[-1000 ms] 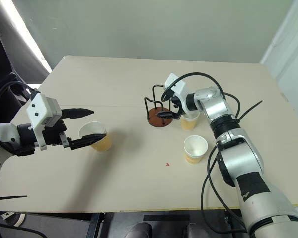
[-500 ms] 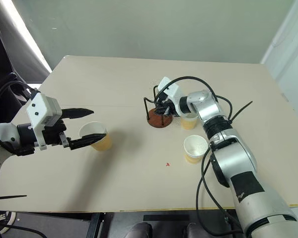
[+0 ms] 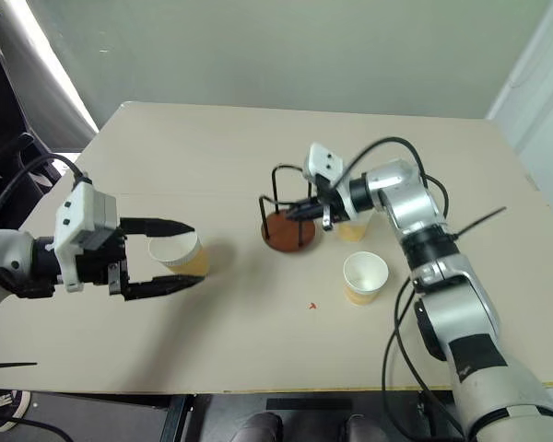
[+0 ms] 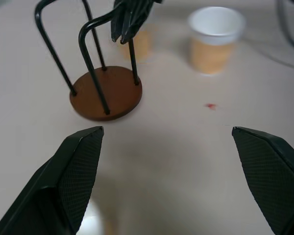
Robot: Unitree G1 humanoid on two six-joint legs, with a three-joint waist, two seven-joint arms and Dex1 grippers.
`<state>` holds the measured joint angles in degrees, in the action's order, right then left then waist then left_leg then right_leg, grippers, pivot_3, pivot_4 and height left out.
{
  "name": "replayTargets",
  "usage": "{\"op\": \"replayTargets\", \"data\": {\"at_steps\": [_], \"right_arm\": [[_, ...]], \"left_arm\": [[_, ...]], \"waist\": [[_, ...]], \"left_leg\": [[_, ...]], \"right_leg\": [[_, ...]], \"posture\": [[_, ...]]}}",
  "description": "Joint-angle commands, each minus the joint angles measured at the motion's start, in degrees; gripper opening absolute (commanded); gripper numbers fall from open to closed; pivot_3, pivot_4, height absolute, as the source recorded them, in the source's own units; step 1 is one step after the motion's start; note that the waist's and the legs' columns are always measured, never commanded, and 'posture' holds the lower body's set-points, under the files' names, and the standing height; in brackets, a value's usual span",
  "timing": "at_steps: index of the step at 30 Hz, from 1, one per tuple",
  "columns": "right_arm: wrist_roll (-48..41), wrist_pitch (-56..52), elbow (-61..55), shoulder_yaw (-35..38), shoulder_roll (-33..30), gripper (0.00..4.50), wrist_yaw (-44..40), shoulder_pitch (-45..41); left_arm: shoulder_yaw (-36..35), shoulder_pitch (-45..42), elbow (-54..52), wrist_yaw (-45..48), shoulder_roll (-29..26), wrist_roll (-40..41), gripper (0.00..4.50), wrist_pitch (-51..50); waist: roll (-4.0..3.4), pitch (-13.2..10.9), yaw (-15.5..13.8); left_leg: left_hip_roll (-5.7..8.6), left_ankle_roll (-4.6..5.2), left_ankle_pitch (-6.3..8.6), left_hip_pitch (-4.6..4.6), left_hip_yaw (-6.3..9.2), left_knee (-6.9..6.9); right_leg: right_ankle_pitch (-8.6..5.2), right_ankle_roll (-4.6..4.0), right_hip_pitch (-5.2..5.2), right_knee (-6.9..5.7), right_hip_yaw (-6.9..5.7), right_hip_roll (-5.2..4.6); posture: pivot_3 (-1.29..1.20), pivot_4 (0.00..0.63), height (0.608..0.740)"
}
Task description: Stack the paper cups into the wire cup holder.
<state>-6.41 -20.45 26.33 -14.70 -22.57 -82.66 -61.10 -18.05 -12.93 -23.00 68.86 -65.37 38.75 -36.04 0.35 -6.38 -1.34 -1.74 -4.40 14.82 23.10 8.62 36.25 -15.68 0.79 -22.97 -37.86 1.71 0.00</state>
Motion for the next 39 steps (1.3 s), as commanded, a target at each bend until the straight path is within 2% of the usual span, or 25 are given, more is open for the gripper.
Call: {"op": "replayTargets", "data": {"at_steps": [1,4,8,16,20,24,29,35,39], "right_arm": [[-3.9,-4.9,-13.6,-1.0,-4.3,0.04,-4.9,3.7],[-6.8,-8.6,-23.3,-1.8,-8.7,0.04,-7.7,9.1],[-9.3,-11.5,-30.1,-1.9,-11.7,0.04,-8.0,12.3],[-7.6,-8.7,-31.7,-5.0,-13.3,0.04,-6.0,15.8],[-8.3,-9.9,-31.9,-5.6,-13.3,1.11,-5.5,15.7],[-8.5,-9.5,-33.1,-6.2,-14.8,2.57,-6.6,16.2],[-10.2,-9.0,-35.6,-3.9,-19.6,4.37,-9.4,14.9],[-18.7,-10.3,-42.2,2.6,-32.0,4.44,-9.8,9.6],[-12.5,-6.8,-39.6,1.4,-35.3,4.44,-8.2,11.9]], "left_arm": [[2.4,0.8,-2.9,3.7,-2.8,-0.5,4.5,0.8],[4.9,1.2,-5.1,6.3,-4.1,-0.6,4.5,1.5],[6.8,0.8,-6.1,7.2,-4.5,-1.2,4.5,2.0],[10.0,-0.9,-4.6,7.6,-3.9,-3.6,4.5,3.4],[10.3,-1.6,-3.4,8.1,-3.7,-4.1,4.5,3.9],[10.7,-1.8,-2.9,8.3,-3.4,-4.5,4.5,4.5],[11.3,-3.0,-1.7,8.8,-2.5,-4.3,4.5,5.4],[9.9,-4.5,0.4,10.1,-1.5,-2.8,4.5,5.9],[9.6,-5.1,0.9,8.7,0.2,-3.0,4.5,6.6]], "waist": [[0.0,0.0,0.1],[0.02,0.0,0.2],[0.02,0.0,0.4],[0.04,0.0,0.8],[0.05,0.0,0.8],[0.06,0.0,0.8],[0.05,0.0,0.6],[0.02,0.0,0.5],[0.14,0.1,0.5]], "left_leg": [[-0.01,-0.02,-0.01,-0.01,0.01,0.03],[-0.04,-0.05,-0.03,-0.17,0.03,0.06],[-0.07,-0.04,-0.03,-0.3,0.03,0.1],[-0.14,0.05,0.01,-0.65,0.37,0.1],[-0.14,0.07,0.02,-0.71,0.44,0.11],[-0.14,0.07,0.03,-0.71,0.45,0.1],[-0.12,0.08,0.03,-0.69,0.44,0.1],[-0.1,0.09,0.04,-0.64,0.34,0.06],[-0.2,0.08,0.06,-0.73,0.31,0.0]], "right_leg": [[0.0,0.0,0.02,-0.01,0.0,0.01],[0.0,0.0,0.15,-0.06,0.02,0.06],[0.0,0.0,0.28,-0.07,0.02,0.13],[0.0,0.0,0.47,-0.03,0.12,0.19],[0.0,0.0,0.51,-0.03,0.15,0.2],[0.0,0.0,0.51,-0.03,0.15,0.2],[0.0,0.0,0.56,-0.03,0.14,0.2],[0.0,0.01,0.6,0.01,0.13,0.23],[-0.01,0.0,0.8,0.2,0.14,0.44]], "posture": [[0.0,0.15,0.74],[0.0,0.15,0.74],[0.0,0.15,0.74],[0.0,0.15,0.74],[0.0,0.15,0.74],[0.0,0.15,0.74],[0.0,0.15,0.74],[0.0,0.15,0.74],[0.0,0.15,0.74]]}}
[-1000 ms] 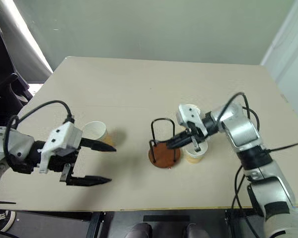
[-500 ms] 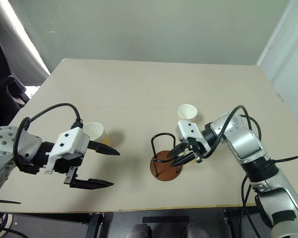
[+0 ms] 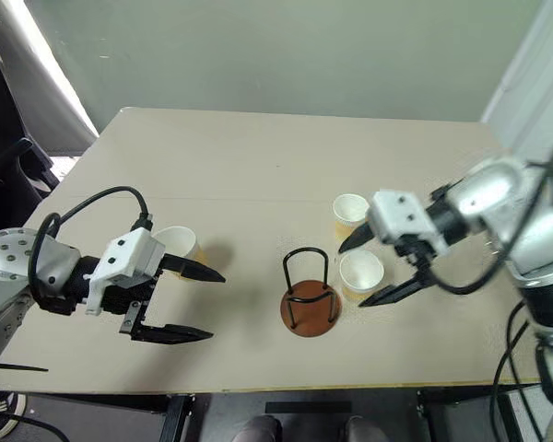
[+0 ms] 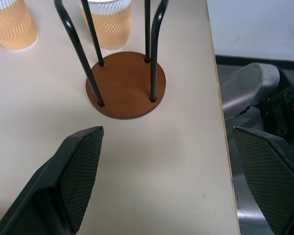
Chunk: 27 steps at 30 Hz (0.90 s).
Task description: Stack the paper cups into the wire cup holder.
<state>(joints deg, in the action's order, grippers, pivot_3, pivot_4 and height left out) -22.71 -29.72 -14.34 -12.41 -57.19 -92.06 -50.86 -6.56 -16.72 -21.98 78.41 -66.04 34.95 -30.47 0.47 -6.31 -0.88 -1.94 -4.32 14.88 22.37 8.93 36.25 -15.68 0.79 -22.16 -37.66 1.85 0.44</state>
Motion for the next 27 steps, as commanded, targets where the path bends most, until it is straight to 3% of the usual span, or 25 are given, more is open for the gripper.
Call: {"op": "replayTargets", "data": {"at_steps": [1,7,17,20,27], "right_arm": [[6.0,3.9,2.0,-2.3,-0.6,4.44,2.0,2.6],[12.6,9.5,7.5,-7.0,3.1,4.44,3.7,5.1],[19.9,18.0,13.0,-11.3,6.7,4.44,3.0,6.0],[23.0,22.1,14.2,-12.9,7.8,3.86,3.7,6.3],[26.0,27.9,16.2,-12.6,8.1,1.33,2.5,4.5]], "left_arm": [[-1.4,-1.9,-0.1,-1.6,1.4,0.1,4.5,1.3],[-1.1,-5.1,-1.3,-5.1,2.4,0.2,4.5,-1.1],[-7.3,1.0,-6.6,-7.2,0.5,2.8,4.5,-5.0],[-8.0,1.7,-7.0,-7.8,0.2,2.9,4.5,-5.7],[-8.4,2.2,-6.6,-7.8,-0.2,2.9,4.5,-5.6]], "waist": [[0.02,0.0,0.0],[0.01,-0.1,0.0],[0.02,-0.1,0.1],[0.02,-0.1,0.0],[0.02,-0.1,0.0]], "left_leg": [[-0.04,0.02,0.02,-0.08,0.06,0.0],[-0.1,0.19,0.11,-0.34,0.16,0.06],[-0.23,0.16,0.11,-0.3,0.12,0.0],[-0.23,0.17,0.12,-0.31,0.14,0.05],[-0.23,0.23,0.16,-0.37,0.16,0.13]], "right_leg": [[0.0,0.0,0.08,0.03,0.0,0.01],[0.0,0.01,0.15,0.13,0.1,0.03],[0.01,0.01,0.18,0.06,0.12,0.2],[0.01,0.01,0.19,0.08,0.12,0.2],[0.01,0.01,0.19,0.15,0.12,0.18]], "posture": [[0.0,0.15,0.74],[0.0,0.15,0.74],[0.0,0.15,0.74],[0.0,0.15,0.74],[0.0,0.15,0.74]]}}
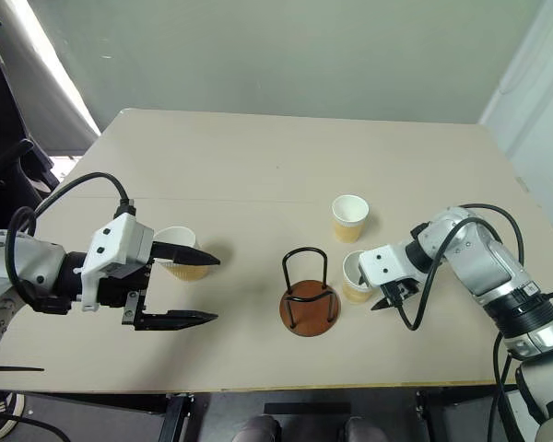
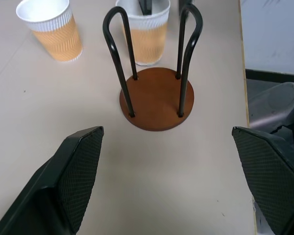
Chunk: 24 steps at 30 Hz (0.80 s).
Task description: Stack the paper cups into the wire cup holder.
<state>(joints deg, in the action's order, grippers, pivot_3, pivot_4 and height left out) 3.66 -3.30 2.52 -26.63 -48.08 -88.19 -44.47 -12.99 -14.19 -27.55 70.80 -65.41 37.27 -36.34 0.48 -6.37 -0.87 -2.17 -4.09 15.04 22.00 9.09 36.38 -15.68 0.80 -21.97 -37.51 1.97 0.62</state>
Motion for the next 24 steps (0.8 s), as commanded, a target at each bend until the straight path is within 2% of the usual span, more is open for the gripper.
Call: {"op": "replayTargets", "data": {"at_steps": [1,3,4,9,14,18,24], "right_arm": [[-0.7,1.3,-0.9,2.1,-1.2,0.94,-1.8,-2.3],[-1.3,0.6,-1.3,3.0,-1.6,0.18,-2.4,-2.9],[-2.7,-0.2,-2.3,3.3,-2.4,0.04,-3.2,-3.0],[-14.5,-5.5,-6.3,4.7,-8.7,0.04,-4.3,-7.5],[-26.4,-14.8,-6.1,8.2,-6.4,0.04,-4.3,-19.5],[-28.7,-20.9,-10.1,8.7,-0.9,0.04,-3.4,-21.6],[-25.6,-19.8,-13.0,6.4,0.6,0.04,-4.3,-18.0]], "left_arm": [[-1.8,-0.6,-0.7,-0.2,-0.8,0.4,4.5,0.6],[-1.3,-1.1,-0.2,-0.1,-0.7,0.2,4.5,0.9],[-0.9,-1.4,0.0,0.0,-0.5,0.0,4.5,1.2],[0.2,-3.0,1.2,0.6,-0.3,-0.2,4.5,1.9],[0.3,-2.7,2.4,0.6,0.3,-0.6,4.5,3.0],[1.4,-3.3,2.3,0.2,0.7,-0.7,4.5,3.0],[0.6,-2.4,0.9,-0.1,0.4,-0.3,4.5,2.3]], "waist": [[0.0,0.0,0.0],[0.0,0.0,0.0],[0.0,0.0,0.0],[-0.05,0.0,-0.2],[-0.05,0.0,0.4],[-0.02,0.0,0.5],[-0.02,0.0,-0.2]], "left_leg": [[0.0,-0.01,0.0,0.0,-0.01,0.0],[0.0,-0.02,0.01,0.01,-0.02,-0.01],[0.0,-0.03,0.01,0.02,-0.02,-0.01],[0.02,-0.09,0.0,0.1,-0.08,-0.02],[-0.02,-0.14,-0.03,0.04,-0.19,-0.17],[-0.1,-0.14,-0.02,-0.03,-0.16,-0.23],[-0.02,-0.16,-0.03,0.18,-0.02,-0.14]], "right_leg": [[0.0,0.0,0.0,-0.01,0.0,0.0],[0.0,0.0,-0.01,-0.03,0.0,0.0],[0.0,0.0,-0.01,-0.06,0.01,0.0],[0.0,0.0,-0.01,-0.06,0.01,0.01],[-0.04,-0.06,-0.1,0.06,0.11,0.08],[-0.08,-0.14,-0.07,0.12,0.11,0.22],[-0.07,-0.13,-0.08,0.06,0.05,0.18]], "posture": [[0.0,0.15,0.74],[0.0,0.15,0.74],[0.0,0.15,0.74],[0.0,0.15,0.74],[0.0,0.15,0.74],[0.0,0.15,0.74],[0.0,0.15,0.74]]}}
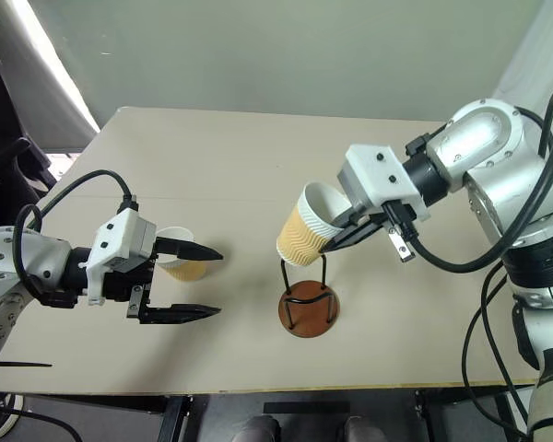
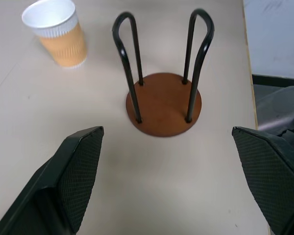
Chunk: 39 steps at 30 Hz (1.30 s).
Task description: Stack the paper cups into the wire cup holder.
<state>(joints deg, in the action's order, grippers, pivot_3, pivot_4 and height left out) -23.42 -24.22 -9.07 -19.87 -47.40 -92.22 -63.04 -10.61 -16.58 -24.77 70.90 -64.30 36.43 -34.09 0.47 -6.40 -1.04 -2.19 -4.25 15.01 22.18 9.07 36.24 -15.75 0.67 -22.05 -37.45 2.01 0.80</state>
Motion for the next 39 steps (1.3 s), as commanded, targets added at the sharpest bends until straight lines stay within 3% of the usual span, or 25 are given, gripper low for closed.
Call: {"op": "replayTargets", "data": {"at_steps": [1,9,10,12,18,22,29,32,33,39], "right_arm": [[2.2,2.1,-1.2,-0.8,-0.1,0.04,-0.3,1.0],[4.2,6.0,-1.1,-2.9,-0.2,0.04,-0.3,3.3],[4.8,6.5,-0.7,-3.1,0.0,0.2,-0.3,3.4],[5.1,7.1,-0.4,-3.4,-0.1,0.62,-0.3,3.4],[7.4,8.8,2.6,-2.9,1.1,2.71,-0.3,2.1],[12.9,12.9,16.0,-2.3,4.2,4.16,2.0,-3.0],[28.7,29.4,52.7,-6.6,12.5,4.16,11.7,-12.0],[32.8,34.6,61.9,-7.3,15.2,4.16,14.3,-13.6],[34.1,35.9,64.2,-7.6,15.9,4.16,15.1,-14.0],[40.1,40.6,73.5,-8.3,18.7,4.16,19.4,-15.7]], "left_arm": [[-2.2,0.5,-2.1,-0.3,-0.8,0.6,4.5,-0.1],[-4.5,2.9,-4.0,-1.1,-1.5,1.0,4.5,-1.2],[-4.6,3.0,-4.1,-1.2,-1.5,1.1,4.5,-1.2],[-4.8,3.2,-4.2,-1.5,-1.6,1.2,4.5,-1.3],[-5.2,3.4,-4.0,-1.8,-1.7,1.3,4.5,-1.3],[-5.8,3.6,-3.2,-2.7,-1.5,0.9,4.5,-1.1],[-4.1,-1.0,-0.6,-9.7,1.8,-2.3,4.5,0.5],[-2.4,-3.4,0.4,-12.6,4.1,-5.1,4.5,2.8],[-1.7,-4.3,0.8,-14.1,4.8,-5.7,4.5,2.1],[-1.1,-4.0,-1.4,-15.3,6.2,-5.3,4.5,1.3]], "waist": [[0.0,0.0,0.0],[0.0,0.0,0.2],[0.0,0.0,0.2],[0.0,0.0,0.2],[0.0,0.0,0.2],[0.0,0.0,0.2],[0.0,0.0,-0.2],[-0.03,0.0,-0.3],[-0.03,0.0,-0.4],[-0.03,0.0,-0.5]], "left_leg": [[0.01,0.0,0.0,0.01,0.01,0.01],[-0.02,0.0,0.0,-0.05,-0.11,-0.01],[-0.02,0.0,0.0,-0.07,-0.1,-0.01],[-0.02,0.01,0.0,-0.08,-0.07,0.02],[-0.02,0.01,0.01,-0.09,-0.03,0.03],[-0.03,0.02,0.01,-0.14,0.02,0.03],[-0.06,0.63,0.37,-0.2,0.1,-0.01],[-0.06,0.42,0.27,-0.1,0.08,-0.07],[-0.06,-0.04,0.01,-0.01,0.06,-0.09],[-0.07,-0.2,0.03,0.35,-0.05,-0.11]], "right_leg": [[0.01,0.01,0.0,-0.05,0.0,-0.02],[0.01,0.02,0.0,-0.17,0.0,0.01],[0.01,0.02,0.01,-0.16,0.0,0.01],[0.01,0.02,0.01,-0.16,0.0,0.0],[0.01,0.02,0.01,-0.23,0.01,-0.01],[0.01,0.02,-0.04,-0.35,0.03,-0.03],[-0.05,-0.19,-0.21,-0.44,-0.01,-0.09],[-0.04,-0.22,-0.27,-0.53,-0.04,-0.08],[-0.03,-0.23,-0.32,-0.52,-0.04,-0.09],[-0.03,-0.23,-0.58,-0.41,-0.05,-0.1]], "posture": [[0.0,0.15,0.74],[0.0,0.15,0.74],[0.0,0.15,0.74],[0.0,0.15,0.74],[0.0,0.15,0.74],[0.0,0.15,0.74],[0.0,0.15,0.74],[0.0,0.15,0.74],[0.0,0.15,0.74],[0.0,0.15,0.74]]}}
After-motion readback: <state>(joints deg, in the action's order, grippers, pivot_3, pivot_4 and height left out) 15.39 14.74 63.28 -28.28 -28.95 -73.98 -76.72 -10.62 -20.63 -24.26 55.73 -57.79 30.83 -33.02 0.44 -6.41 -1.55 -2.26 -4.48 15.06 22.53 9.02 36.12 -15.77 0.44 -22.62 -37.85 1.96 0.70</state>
